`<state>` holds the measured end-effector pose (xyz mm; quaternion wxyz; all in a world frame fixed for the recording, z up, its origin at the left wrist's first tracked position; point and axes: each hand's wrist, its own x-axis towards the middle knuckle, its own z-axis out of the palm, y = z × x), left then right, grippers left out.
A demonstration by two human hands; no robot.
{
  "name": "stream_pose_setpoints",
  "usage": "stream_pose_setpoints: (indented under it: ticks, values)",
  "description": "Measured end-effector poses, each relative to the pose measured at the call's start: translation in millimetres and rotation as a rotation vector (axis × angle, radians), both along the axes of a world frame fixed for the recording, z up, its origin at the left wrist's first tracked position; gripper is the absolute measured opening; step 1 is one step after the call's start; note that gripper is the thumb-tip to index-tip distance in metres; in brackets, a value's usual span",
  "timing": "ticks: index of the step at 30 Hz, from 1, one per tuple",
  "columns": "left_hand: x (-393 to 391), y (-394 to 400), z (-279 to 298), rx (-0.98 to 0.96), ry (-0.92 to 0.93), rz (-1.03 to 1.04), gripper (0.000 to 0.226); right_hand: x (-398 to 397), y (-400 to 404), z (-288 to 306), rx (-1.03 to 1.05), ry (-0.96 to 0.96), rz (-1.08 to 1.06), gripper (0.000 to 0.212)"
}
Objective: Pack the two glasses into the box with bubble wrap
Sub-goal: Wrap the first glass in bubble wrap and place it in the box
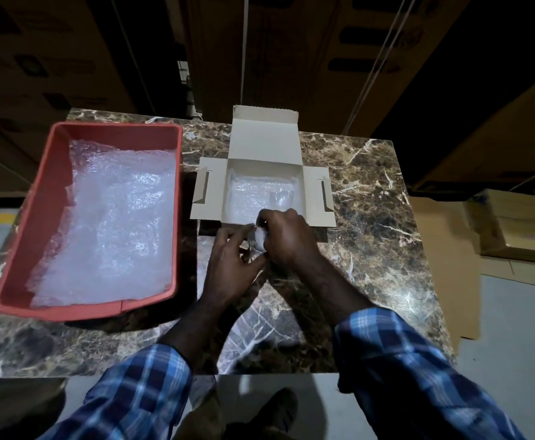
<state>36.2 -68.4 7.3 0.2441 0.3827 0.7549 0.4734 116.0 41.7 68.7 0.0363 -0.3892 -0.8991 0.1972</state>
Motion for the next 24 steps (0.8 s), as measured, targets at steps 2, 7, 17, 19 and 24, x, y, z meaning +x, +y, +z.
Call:
stream_pose_setpoints:
  ticks: [2, 7, 17, 19, 24]
  values:
    - [-2, 2, 0, 0.021, 0.003, -0.011, 0.055, -6, -1, 3, 0.095, -0.075, 0.081, 0.019]
    - [-8, 2, -6, 0.038, -0.018, 0.000, 0.056, -9, -1, -4, 0.184, -0.183, 0.168, 0.018]
    - [-8, 2, -5, 0.022, -0.031, -0.032, 0.057, -7, 6, -3, 0.166, -0.364, 0.291, 0.021]
    - [-9, 2, -7, 0.016, -0.012, -0.041, 0.059, -5, 11, 3, 0.125, -0.399, 0.338, 0.023]
    - [-7, 1, -9, 0.046, 0.025, -0.048, 0.061, 10, 16, 12, 0.101, -0.330, 0.316, 0.038]
